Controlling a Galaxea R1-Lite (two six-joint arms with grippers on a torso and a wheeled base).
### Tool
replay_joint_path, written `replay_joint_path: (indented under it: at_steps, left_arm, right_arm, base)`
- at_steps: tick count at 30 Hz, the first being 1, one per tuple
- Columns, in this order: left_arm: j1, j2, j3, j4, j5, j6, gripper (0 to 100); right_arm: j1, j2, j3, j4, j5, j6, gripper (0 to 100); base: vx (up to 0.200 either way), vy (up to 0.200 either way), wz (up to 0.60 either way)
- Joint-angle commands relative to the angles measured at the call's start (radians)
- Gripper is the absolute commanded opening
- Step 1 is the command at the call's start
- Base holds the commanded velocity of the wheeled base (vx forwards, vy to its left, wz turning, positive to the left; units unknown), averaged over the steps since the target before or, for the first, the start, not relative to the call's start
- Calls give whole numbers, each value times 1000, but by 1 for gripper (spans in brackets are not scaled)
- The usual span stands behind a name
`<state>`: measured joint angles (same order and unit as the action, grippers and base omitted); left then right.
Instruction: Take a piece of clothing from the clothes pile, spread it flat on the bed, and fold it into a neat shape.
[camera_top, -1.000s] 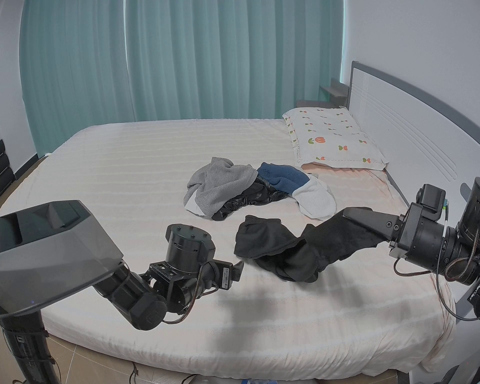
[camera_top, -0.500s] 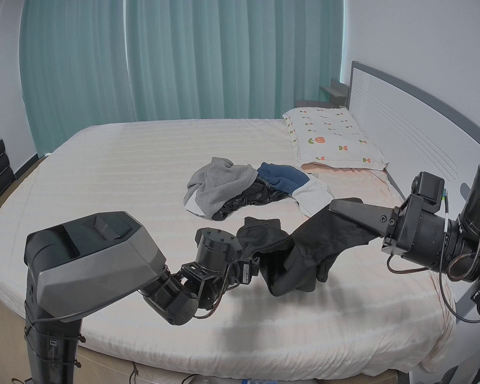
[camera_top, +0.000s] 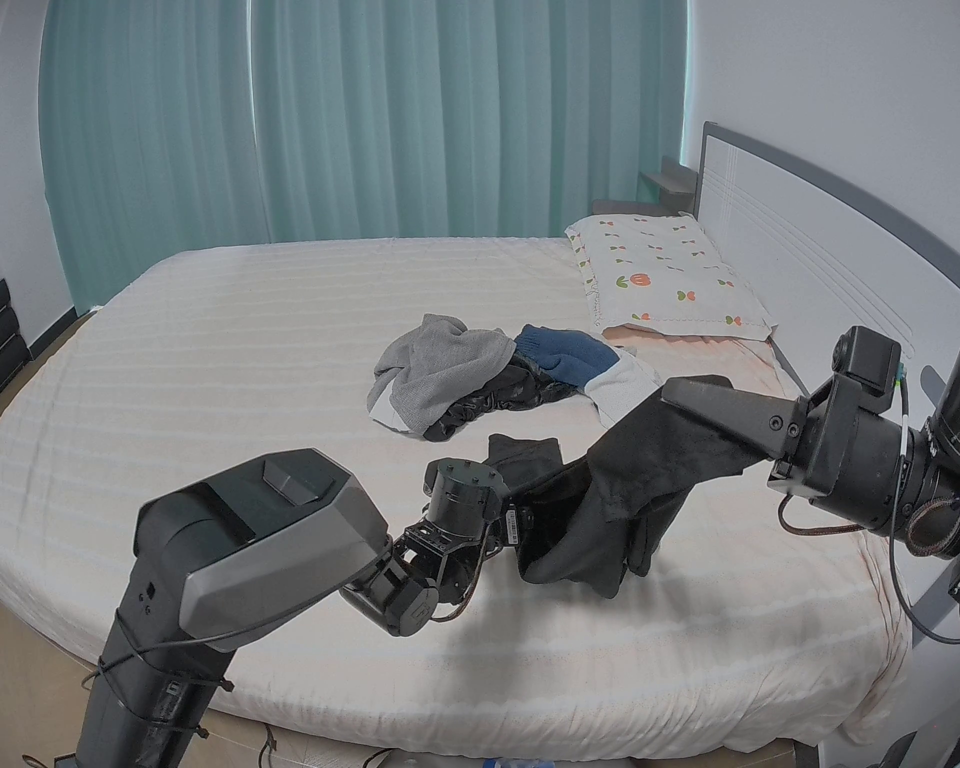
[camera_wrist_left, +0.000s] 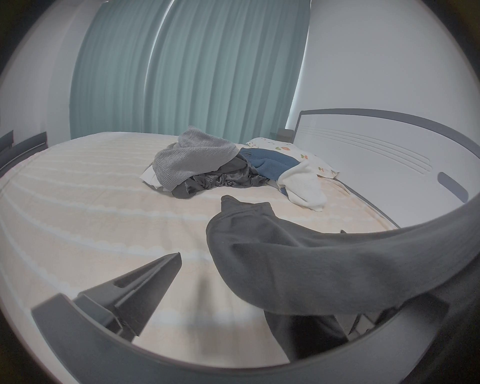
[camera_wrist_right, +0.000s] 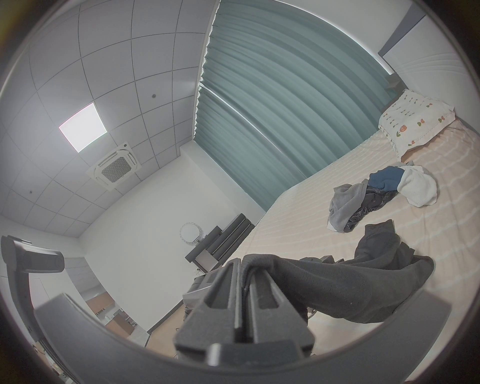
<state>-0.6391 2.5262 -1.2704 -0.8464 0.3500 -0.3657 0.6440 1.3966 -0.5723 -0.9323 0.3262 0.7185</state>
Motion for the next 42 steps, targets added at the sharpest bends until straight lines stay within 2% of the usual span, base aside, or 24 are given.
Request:
replay_joint_path:
  at_steps: [1, 6, 7, 13, 18, 20, 23, 24, 25, 26, 28, 29, 32, 34, 36, 39, 42]
  left_arm:
    - [16, 115, -110, 0, 29, -15, 100]
    - [49, 120, -122, 0, 33, -32, 100]
    - [52, 117, -122, 0, 33, -47, 0]
    - [72, 28, -61, 13, 33, -160, 0]
    - [56, -245, 158, 40, 29, -286, 0]
    - [52, -365, 221, 102, 26, -305, 0]
    - [53, -534, 235, 263, 26, -363, 0]
    - [53, -534, 235, 263, 26, -363, 0]
    - [53, -664, 226, 380, 20, -461, 0]
    - [56, -722, 223, 428, 6, -507, 0]
    - [62, -777, 233, 461, -19, -544, 0]
    - [70, -846, 270, 483, -60, -556, 0]
    - [79, -928, 381, 461, -103, -549, 0]
    - [84, -958, 453, 397, -140, -556, 0]
    - [96, -954, 485, 345, -157, -561, 0]
    - [124, -906, 545, 253, -164, -587, 0]
    - [130, -873, 594, 176, -175, -641, 0]
  right_arm:
    - [-3, -7, 2, -2, -3, -5, 0]
    - [-20, -8, 6, -2, -4, -10, 0]
    - [-26, -7, 8, -2, -3, -11, 0]
    - [-75, 27, 6, -5, 1, -13, 0]
    - [-103, 81, 2, -13, 2, -30, 0]
    - [-107, 111, 2, -23, 1, -40, 0]
    - [-133, 160, 23, -68, -7, -76, 0]
    - [-133, 160, 23, -68, -7, -76, 0]
    - [-147, 191, 52, -134, -10, -97, 0]
    - [-155, 208, 65, -172, -12, -97, 0]
    - [-167, 229, 72, -220, -18, -97, 0]
    - [-182, 252, 83, -284, -50, -97, 0]
    - [-185, 257, 120, -352, -125, -94, 0]
    - [-188, 266, 129, -395, -184, -87, 0]
    - [-188, 285, 117, -418, -230, -77, 0]
    - [-176, 303, 94, -453, -355, -71, 0]
    - [-182, 321, 68, -464, -412, -64, 0]
  base:
    - [0, 0, 0]
    - [0, 0, 0]
    - [0, 0, 0]
    - [0, 0, 0]
    - [0, 0, 0]
    - [0, 0, 0]
    - [0, 0, 0]
    - [0, 0, 0]
    - [0, 0, 0]
    - [0, 0, 0]
    - [0, 0, 0]
    - [0, 0, 0]
    - [0, 0, 0]
    - [0, 0, 0]
    - [0, 0, 0]
    - [0, 0, 0]
    - [0, 0, 0]
